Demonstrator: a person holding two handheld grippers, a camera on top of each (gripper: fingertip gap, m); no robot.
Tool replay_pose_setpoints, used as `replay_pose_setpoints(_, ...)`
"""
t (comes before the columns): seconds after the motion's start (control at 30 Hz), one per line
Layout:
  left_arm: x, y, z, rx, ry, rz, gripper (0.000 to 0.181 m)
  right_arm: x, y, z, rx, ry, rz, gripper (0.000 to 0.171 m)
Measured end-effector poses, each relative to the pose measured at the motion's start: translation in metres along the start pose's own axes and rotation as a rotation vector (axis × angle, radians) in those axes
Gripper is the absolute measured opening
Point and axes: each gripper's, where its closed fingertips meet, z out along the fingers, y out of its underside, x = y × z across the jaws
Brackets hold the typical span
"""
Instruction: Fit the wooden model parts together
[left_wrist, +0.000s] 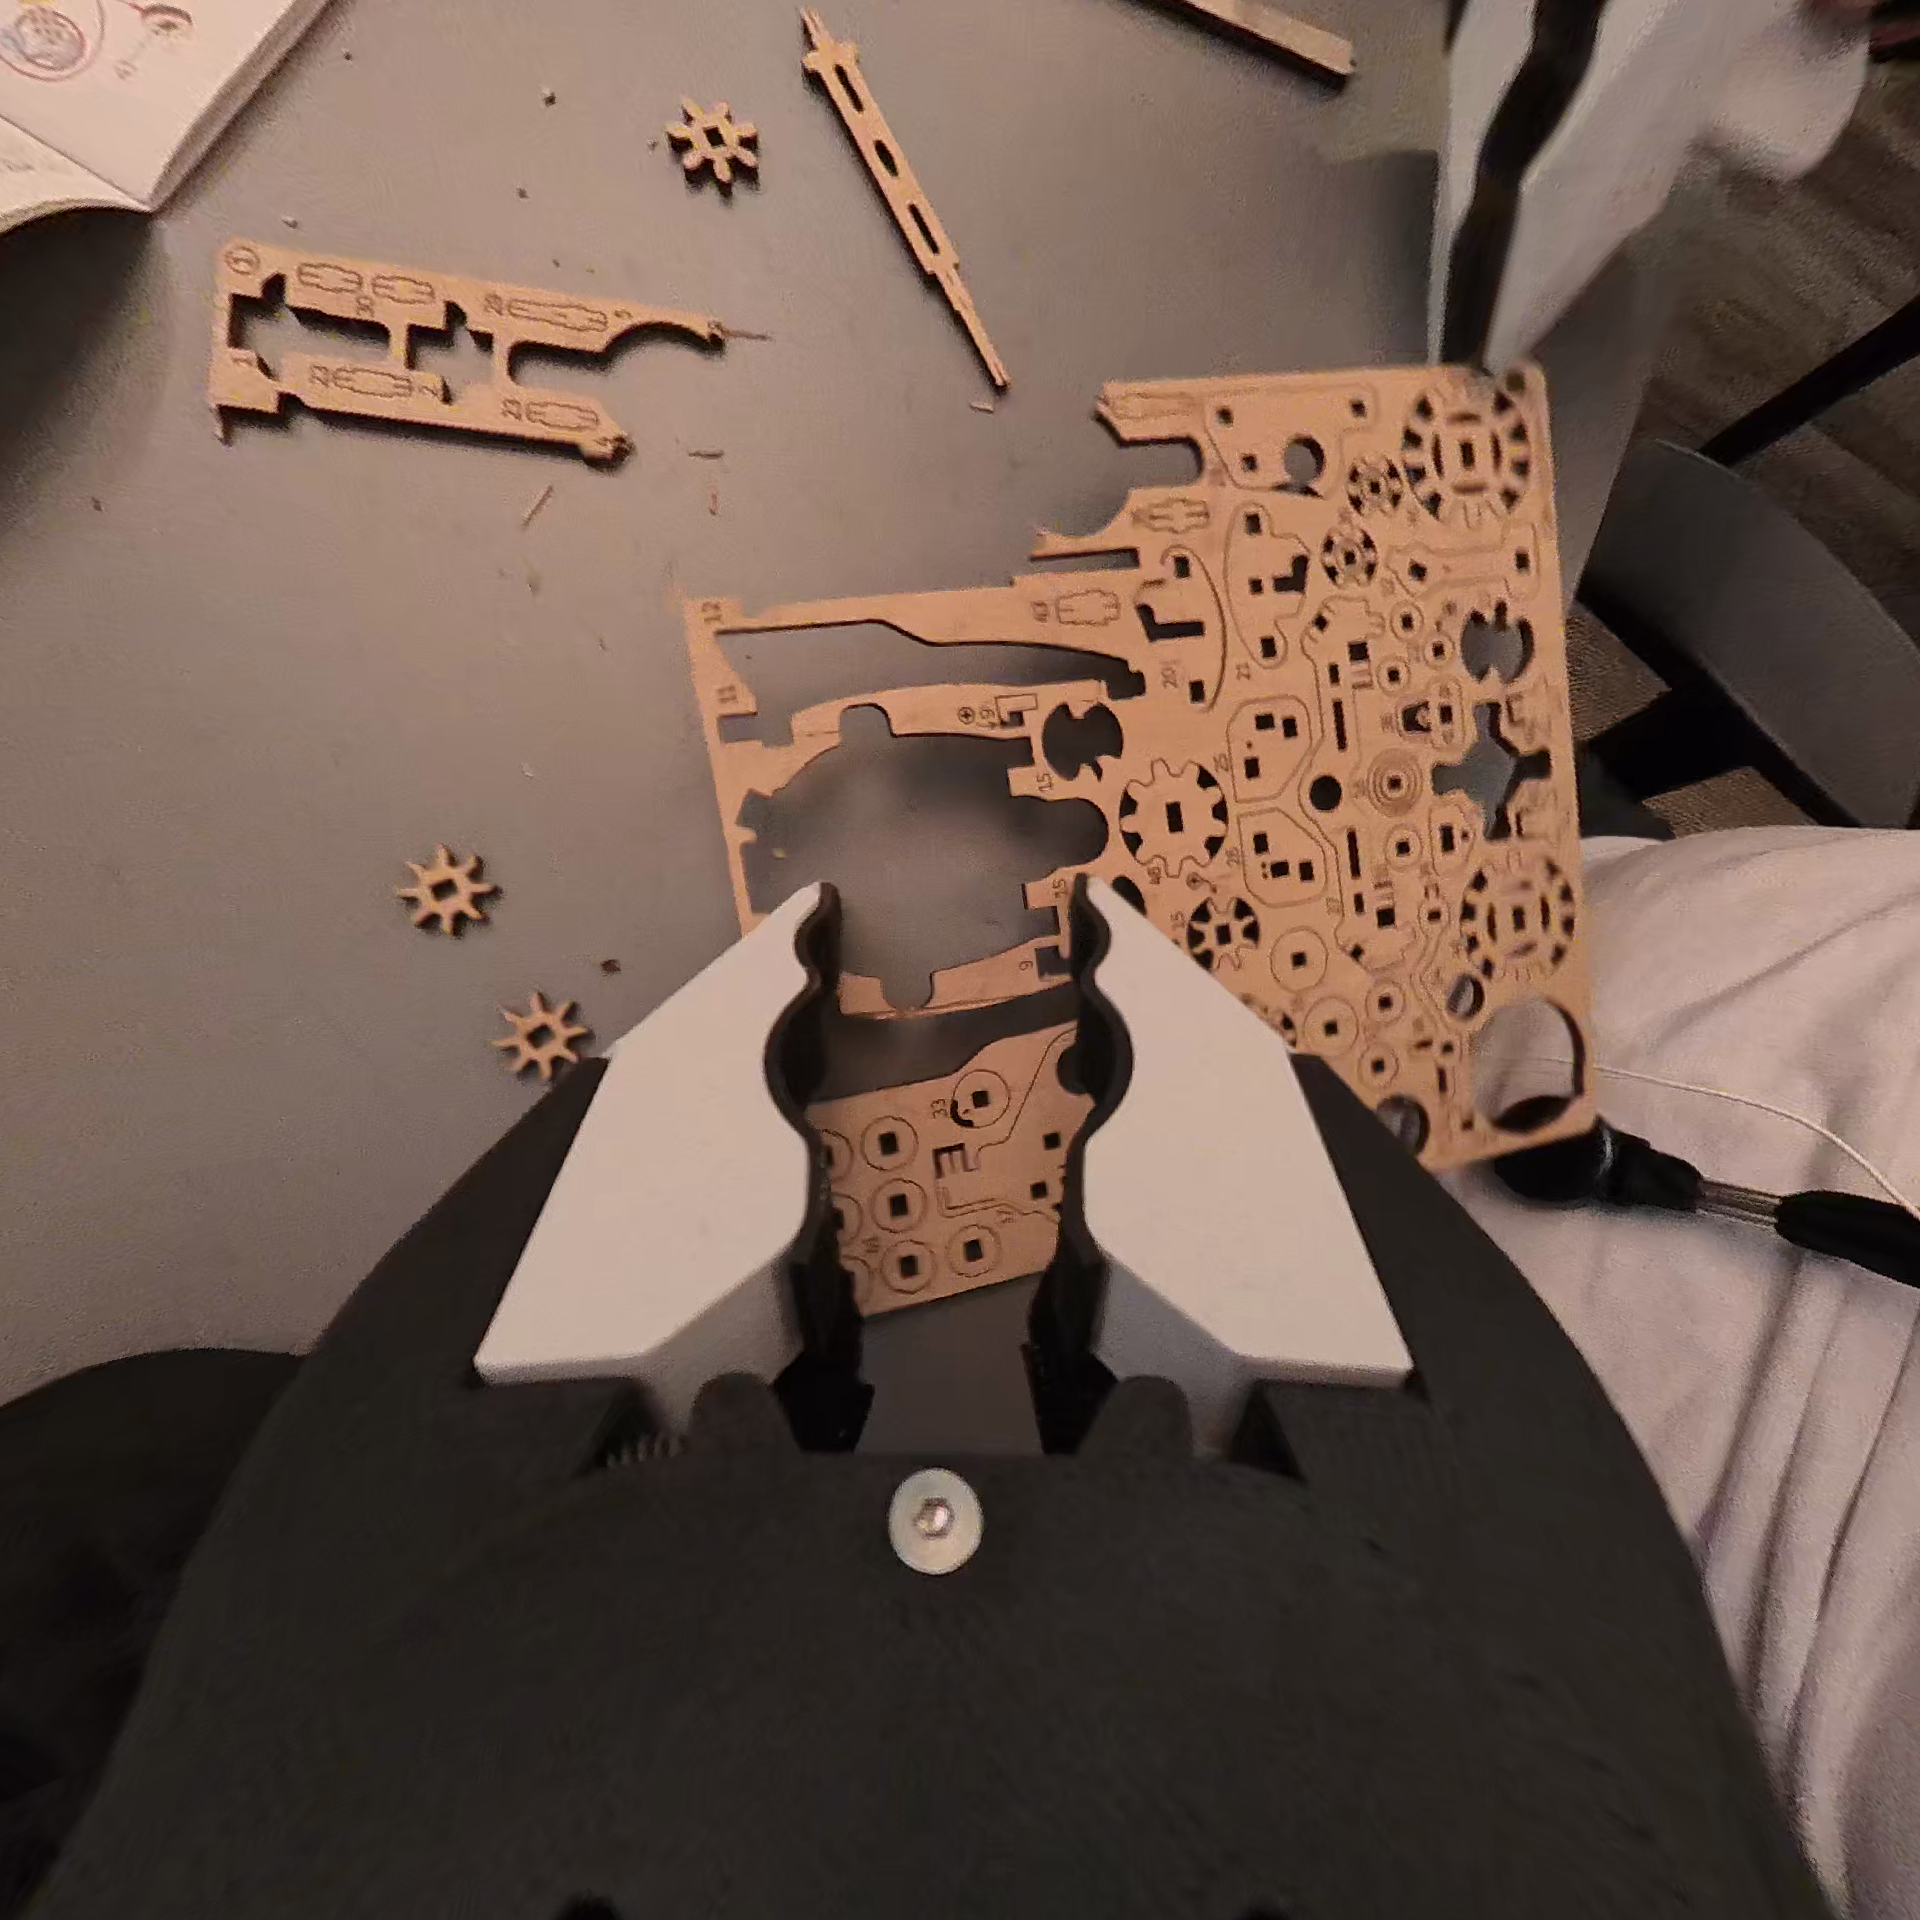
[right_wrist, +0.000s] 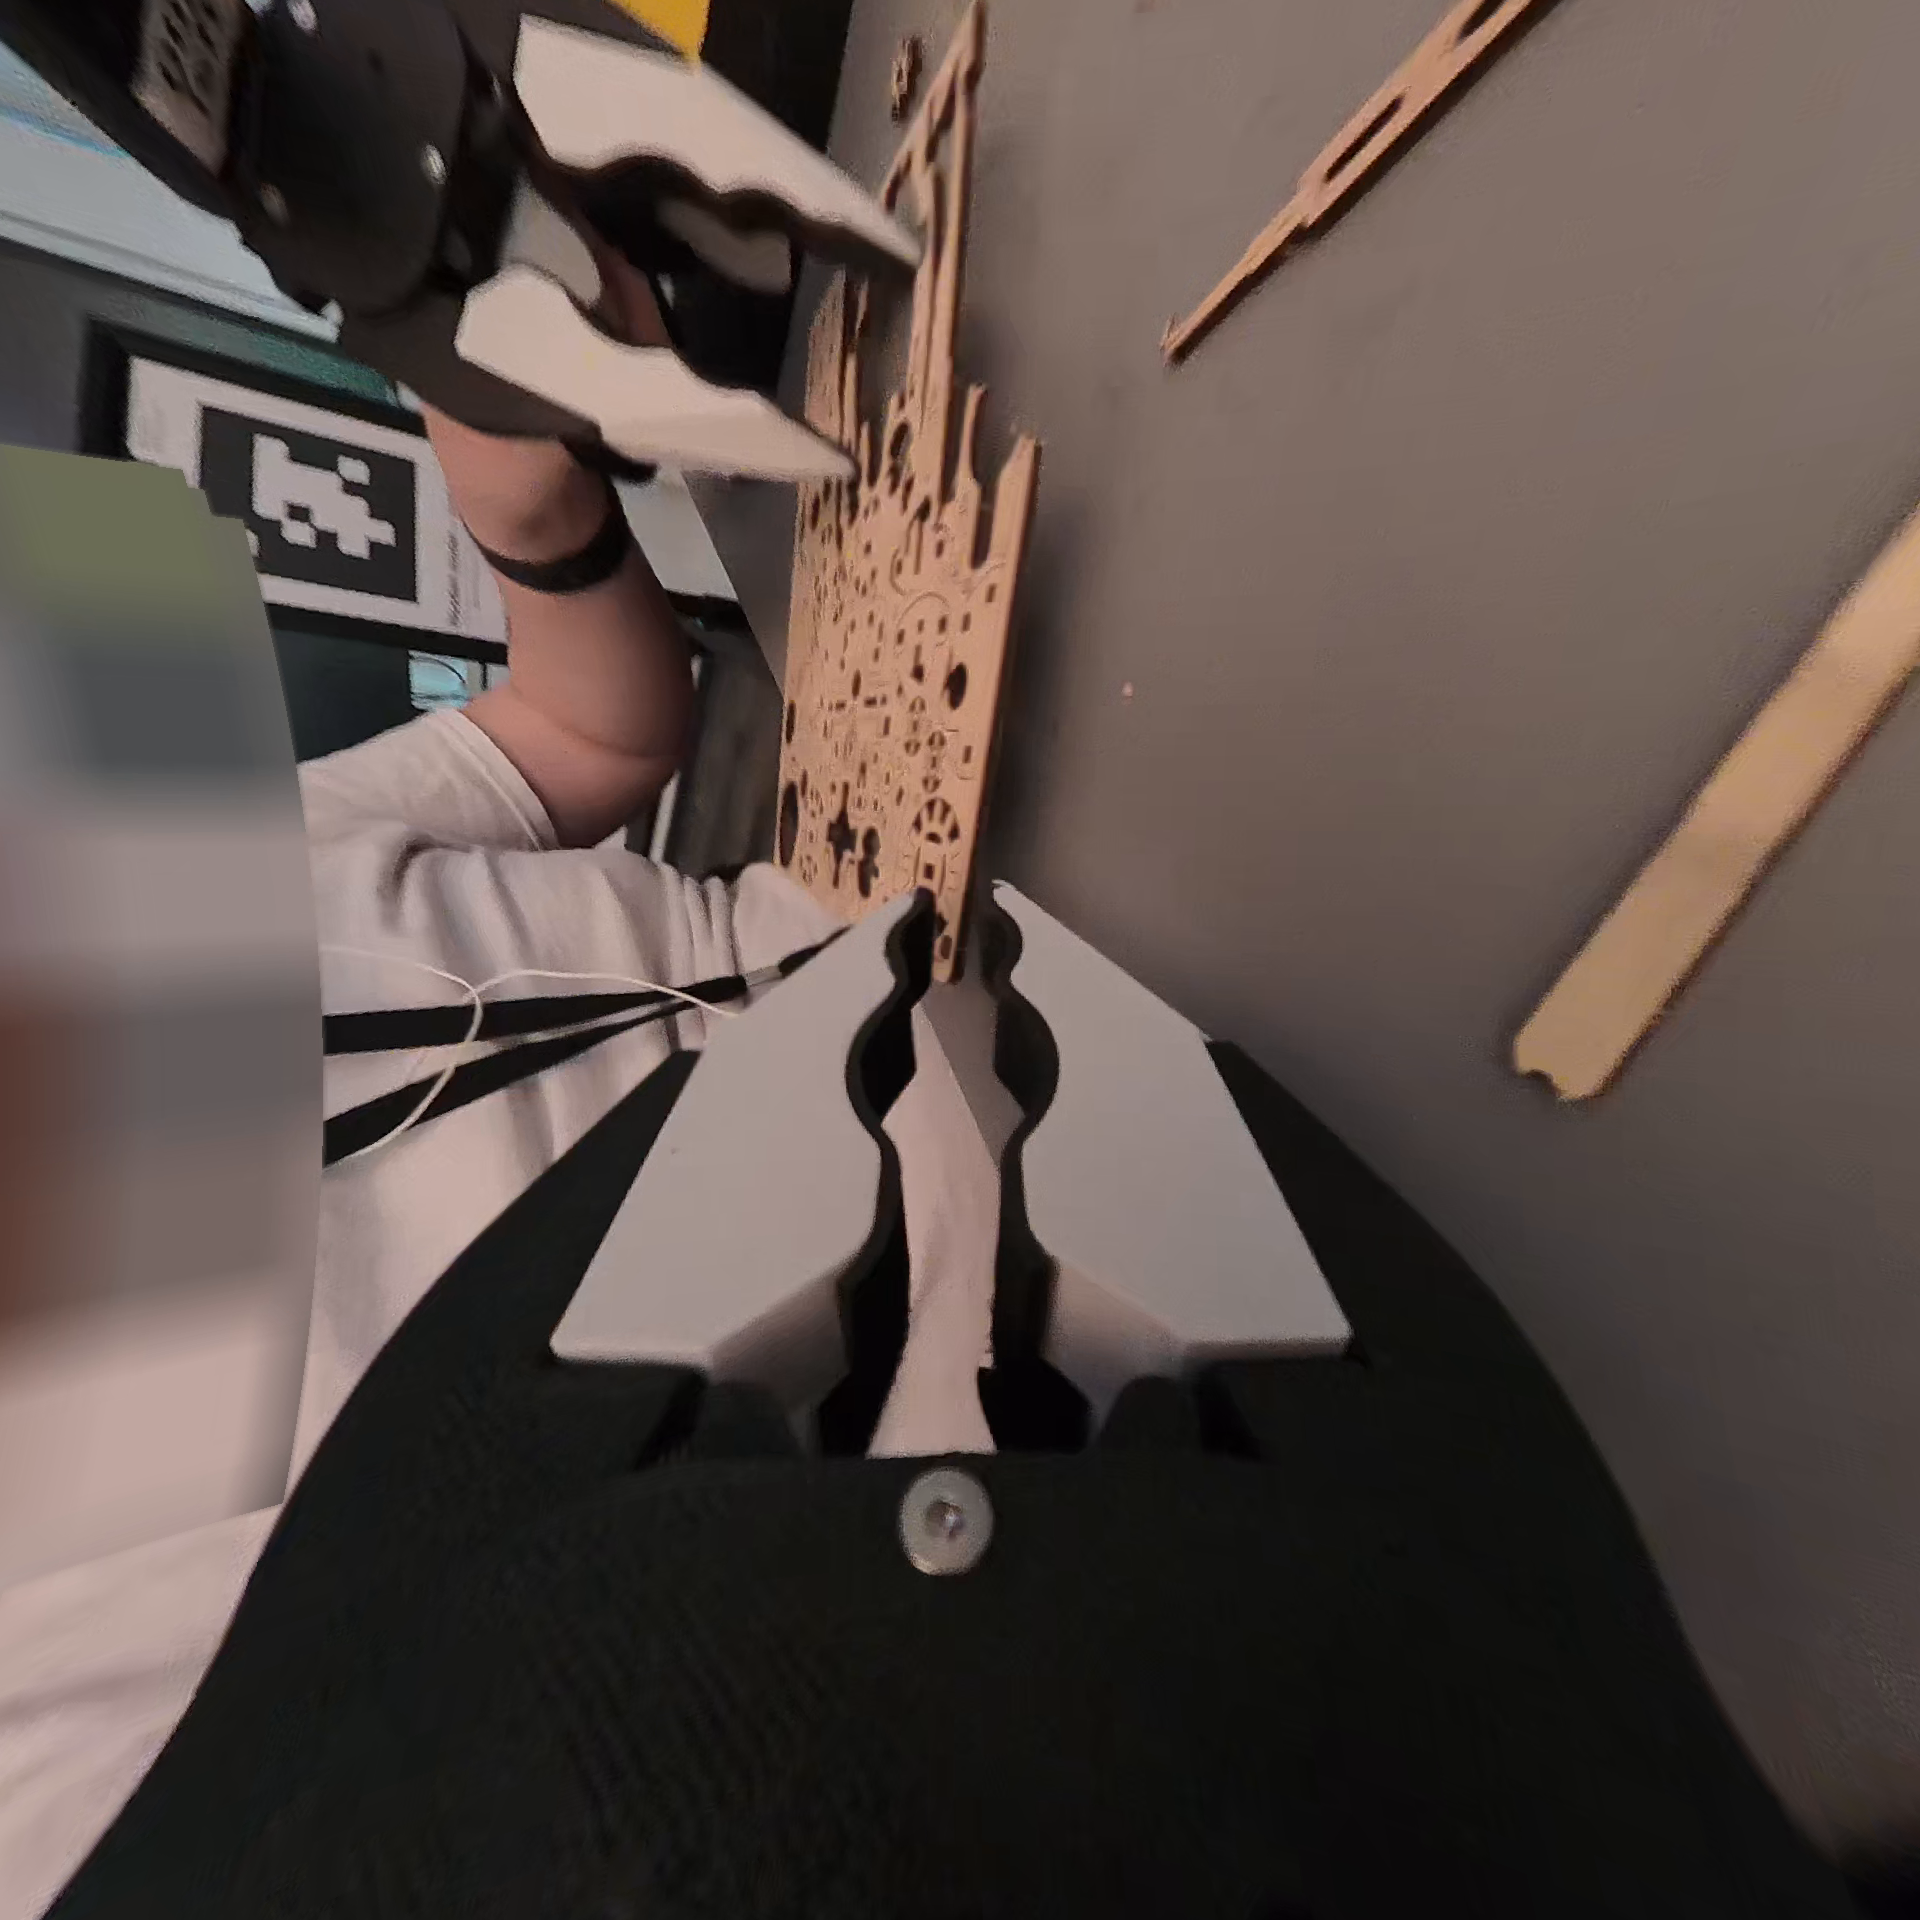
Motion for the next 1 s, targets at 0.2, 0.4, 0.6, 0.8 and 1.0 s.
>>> replay_pose_setpoints(0.2,-0.011,-0.009,0.0,0.034,-0.035,-0.008,0.047,-0.004,0.008,0.006,-0.064,0.102,-0.112,0.012)
replay_pose_setpoints(0.4,-0.005,-0.018,-0.04,0.215,0.008,-0.048,0.053,-0.019,0.006,0.002,-0.096,0.267,-0.662,0.023)
replay_pose_setpoints(0.6,-0.019,-0.01,-0.099,0.372,-0.078,-0.126,0.053,-0.041,0.0,0.048,-0.056,0.382,-1.231,0.076)
replay_pose_setpoints(0.8,-0.021,-0.008,-0.13,0.485,-0.057,-0.194,0.052,-0.022,0.0,0.076,-0.133,0.371,-1.131,0.076)
replay_pose_setpoints(1.0,-0.016,-0.008,-0.141,0.536,-0.026,-0.214,0.051,-0.021,-0.006,0.078,-0.03,0.387,-0.993,0.064)
